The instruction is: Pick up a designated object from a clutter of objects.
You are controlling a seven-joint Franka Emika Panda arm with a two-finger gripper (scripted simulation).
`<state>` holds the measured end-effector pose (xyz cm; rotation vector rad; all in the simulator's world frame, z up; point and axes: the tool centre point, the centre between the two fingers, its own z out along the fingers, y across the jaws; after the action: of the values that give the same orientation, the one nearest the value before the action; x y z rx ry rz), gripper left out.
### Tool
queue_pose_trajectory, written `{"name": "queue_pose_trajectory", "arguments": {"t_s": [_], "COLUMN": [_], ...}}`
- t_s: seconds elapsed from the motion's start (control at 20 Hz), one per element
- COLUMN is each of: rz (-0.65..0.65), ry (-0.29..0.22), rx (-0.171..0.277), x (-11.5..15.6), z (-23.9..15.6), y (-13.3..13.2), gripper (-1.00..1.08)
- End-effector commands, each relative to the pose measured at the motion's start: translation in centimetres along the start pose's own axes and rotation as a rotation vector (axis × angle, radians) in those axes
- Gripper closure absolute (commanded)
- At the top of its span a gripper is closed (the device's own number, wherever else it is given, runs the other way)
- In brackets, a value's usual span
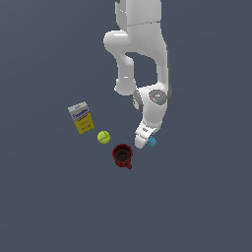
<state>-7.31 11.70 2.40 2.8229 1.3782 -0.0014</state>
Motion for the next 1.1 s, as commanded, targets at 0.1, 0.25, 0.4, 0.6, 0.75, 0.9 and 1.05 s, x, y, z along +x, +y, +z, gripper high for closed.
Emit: {"name": "queue_pose_trajectory", "arguments": {"t_s": [0.1,0.25,0.4,0.6,0.75,0.9,1.05], "rz": [0.000,0.000,0.000,-0.001,-0.001,-0.002,-0.002], "ry": [0.001,0.001,0.001,0.001,0.001,0.002,0.003], "rx": [-0.001,-0.001,-0.001,0.000,0.000,0.001,0.002], "x": [0.3,0.6,1.0,1.8,2.5,3.3,4.1], "z": [-1.0,-2.3,-3.9,-6.8,-9.4,-12.2,-15.0], "y": [0.2,0.5,0.8,1.3,1.8,2.3,2.9], "gripper": [1.08,1.08,1.08,1.08,1.08,1.08,1.08]}}
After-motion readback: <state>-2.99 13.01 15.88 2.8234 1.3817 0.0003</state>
